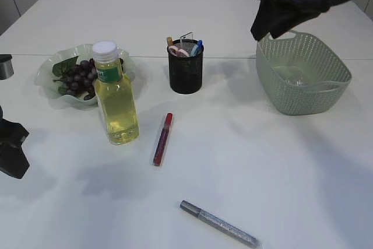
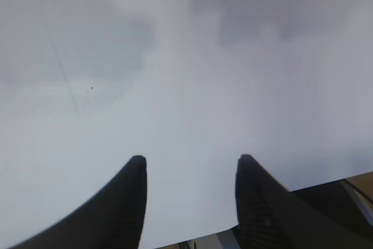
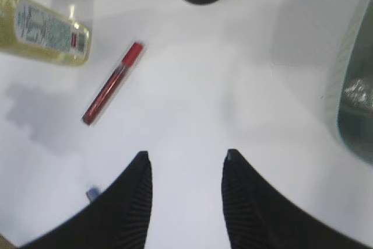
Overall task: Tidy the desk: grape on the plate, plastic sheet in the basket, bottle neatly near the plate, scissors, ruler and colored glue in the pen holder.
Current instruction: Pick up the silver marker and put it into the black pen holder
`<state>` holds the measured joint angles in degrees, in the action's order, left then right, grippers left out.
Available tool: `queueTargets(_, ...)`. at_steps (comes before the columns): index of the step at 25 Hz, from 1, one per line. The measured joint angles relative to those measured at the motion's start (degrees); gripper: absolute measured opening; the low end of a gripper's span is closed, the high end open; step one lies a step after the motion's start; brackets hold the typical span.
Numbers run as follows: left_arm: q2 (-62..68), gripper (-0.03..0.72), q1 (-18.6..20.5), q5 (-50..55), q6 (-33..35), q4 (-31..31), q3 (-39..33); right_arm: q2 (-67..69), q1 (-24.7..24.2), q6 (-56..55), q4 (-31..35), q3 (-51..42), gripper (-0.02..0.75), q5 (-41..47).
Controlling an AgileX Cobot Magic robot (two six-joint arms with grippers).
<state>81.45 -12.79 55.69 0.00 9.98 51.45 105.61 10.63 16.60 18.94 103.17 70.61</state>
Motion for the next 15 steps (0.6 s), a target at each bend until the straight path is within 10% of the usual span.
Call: queueTargets(15,0.0,0.335,0.0,-0.56,0.0,0.12,0.0,-8.68,24.44,-3.82,-8.15,-27.35,0.326,-3.52)
